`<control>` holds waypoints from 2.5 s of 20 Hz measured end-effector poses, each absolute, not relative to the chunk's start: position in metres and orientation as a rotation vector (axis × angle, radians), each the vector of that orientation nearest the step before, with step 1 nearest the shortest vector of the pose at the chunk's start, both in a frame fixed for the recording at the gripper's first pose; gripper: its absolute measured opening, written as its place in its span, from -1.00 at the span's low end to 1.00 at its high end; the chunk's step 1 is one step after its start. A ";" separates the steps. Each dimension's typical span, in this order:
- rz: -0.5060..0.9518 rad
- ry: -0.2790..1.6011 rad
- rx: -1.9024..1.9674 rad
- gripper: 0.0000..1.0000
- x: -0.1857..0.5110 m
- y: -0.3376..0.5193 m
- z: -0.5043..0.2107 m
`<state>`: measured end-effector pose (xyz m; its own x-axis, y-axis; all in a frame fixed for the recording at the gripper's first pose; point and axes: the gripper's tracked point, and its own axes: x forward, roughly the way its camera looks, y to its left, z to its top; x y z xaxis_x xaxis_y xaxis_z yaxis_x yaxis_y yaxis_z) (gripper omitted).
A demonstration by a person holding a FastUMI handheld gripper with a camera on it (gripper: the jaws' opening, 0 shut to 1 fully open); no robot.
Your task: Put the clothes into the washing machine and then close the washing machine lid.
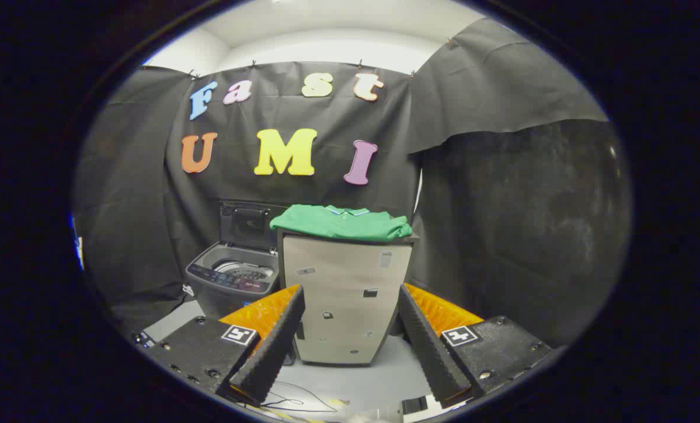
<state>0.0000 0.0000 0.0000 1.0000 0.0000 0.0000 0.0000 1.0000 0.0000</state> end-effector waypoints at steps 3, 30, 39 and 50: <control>-0.001 -0.007 -0.009 0.99 0.001 -0.001 -0.002; 0.018 -0.050 0.053 0.99 0.013 -0.012 -0.012; -0.008 -0.070 0.045 0.99 0.017 0.000 0.026; -0.056 -0.060 0.063 0.99 0.092 0.024 0.142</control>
<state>0.0921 0.0236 0.1424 0.9967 -0.0580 0.0577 0.0542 0.9965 0.0643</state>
